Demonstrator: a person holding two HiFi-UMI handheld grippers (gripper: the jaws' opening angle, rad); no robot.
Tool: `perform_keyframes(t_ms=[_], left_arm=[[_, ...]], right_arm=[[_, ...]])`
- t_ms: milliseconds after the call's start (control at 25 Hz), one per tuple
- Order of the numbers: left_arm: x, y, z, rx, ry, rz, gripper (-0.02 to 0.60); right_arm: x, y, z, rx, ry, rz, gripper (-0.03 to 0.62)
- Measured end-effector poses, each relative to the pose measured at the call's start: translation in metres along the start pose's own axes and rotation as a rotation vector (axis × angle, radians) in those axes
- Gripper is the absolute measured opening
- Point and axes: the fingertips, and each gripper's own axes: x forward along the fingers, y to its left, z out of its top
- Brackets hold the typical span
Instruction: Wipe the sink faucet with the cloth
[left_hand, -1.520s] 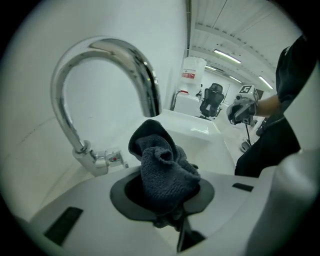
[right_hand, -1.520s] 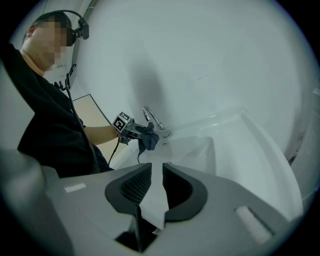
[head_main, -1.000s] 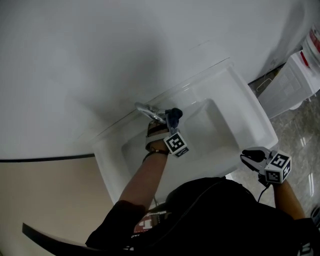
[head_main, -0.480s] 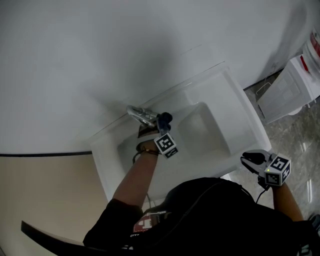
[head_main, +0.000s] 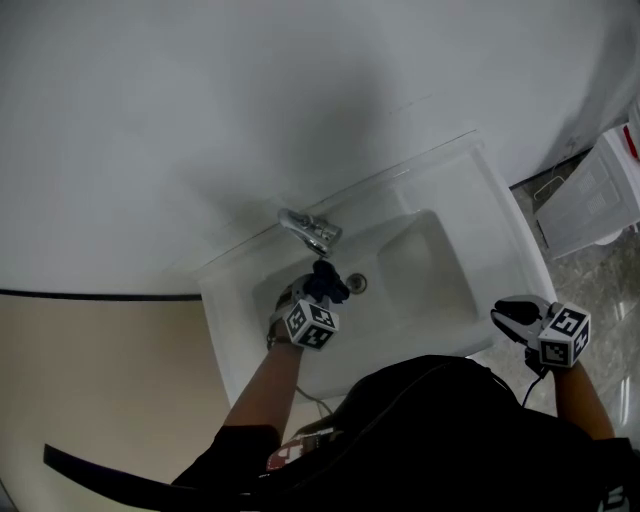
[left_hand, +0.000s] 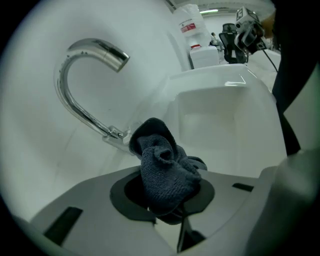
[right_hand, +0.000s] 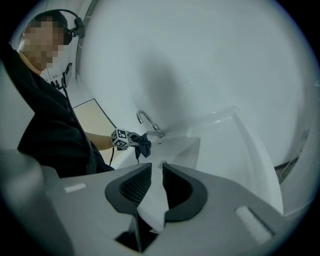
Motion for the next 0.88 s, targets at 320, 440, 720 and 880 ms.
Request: perform_keyframes(t_ms=[320, 440, 720, 880], left_arm=[[0.019, 0.035, 0.029, -0.214, -0.252, -0.028, 0.086], [0.017, 0.042, 0.038, -0.291, -0.311, -0.093, 0.086], [0.021, 0.064, 0.086, -0.339, -0.395, -0.143, 0.086], [0.033, 0.077, 0.112, -0.282, -0.416, -0.115, 0.087]], right_arm=[[0.039, 0.044, -0.004, -0.029, 0.058, -0.026, 0.063], [0.048, 0.059, -0.006, -0.023, 0.064, -0.039, 0.063], [0.054, 0.080, -0.012, -0.015, 0.069, -0.067, 0.063], [0.051, 0.076, -0.014, -0.010, 0.065, -0.087, 0.063]])
